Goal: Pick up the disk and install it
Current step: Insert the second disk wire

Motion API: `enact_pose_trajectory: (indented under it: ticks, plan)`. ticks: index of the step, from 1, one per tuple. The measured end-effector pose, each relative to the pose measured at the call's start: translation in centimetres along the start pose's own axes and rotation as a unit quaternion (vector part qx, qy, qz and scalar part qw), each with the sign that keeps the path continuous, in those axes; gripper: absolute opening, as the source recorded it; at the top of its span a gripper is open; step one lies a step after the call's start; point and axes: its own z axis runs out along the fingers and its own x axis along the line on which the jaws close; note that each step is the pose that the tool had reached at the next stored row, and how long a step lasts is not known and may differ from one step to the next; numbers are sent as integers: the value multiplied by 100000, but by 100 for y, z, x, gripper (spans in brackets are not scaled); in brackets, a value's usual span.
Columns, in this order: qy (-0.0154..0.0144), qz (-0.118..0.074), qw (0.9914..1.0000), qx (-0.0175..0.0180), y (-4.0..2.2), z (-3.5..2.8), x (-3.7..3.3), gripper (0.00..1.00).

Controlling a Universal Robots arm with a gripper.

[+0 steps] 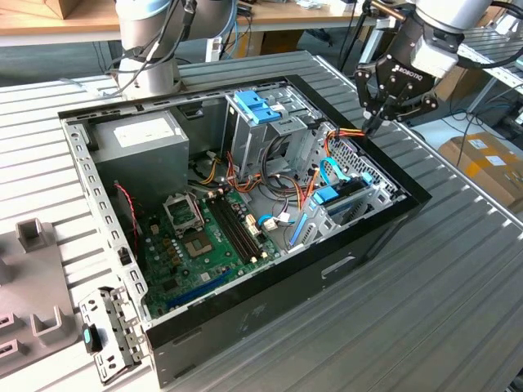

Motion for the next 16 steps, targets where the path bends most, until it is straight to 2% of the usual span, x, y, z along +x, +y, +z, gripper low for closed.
enact_pose_trajectory:
  ticks: [6, 9, 11, 16]
  plan:
    - [16, -15, 100000, 0, 76, 5, -47, 16]
    - [23, -16, 100000, 21, 142, 12, -97, 16]
    - [39, -11, 100000, 35, 235, 22, -171, 16]
    - [40, -12, 100000, 40, 322, 33, -238, 16]
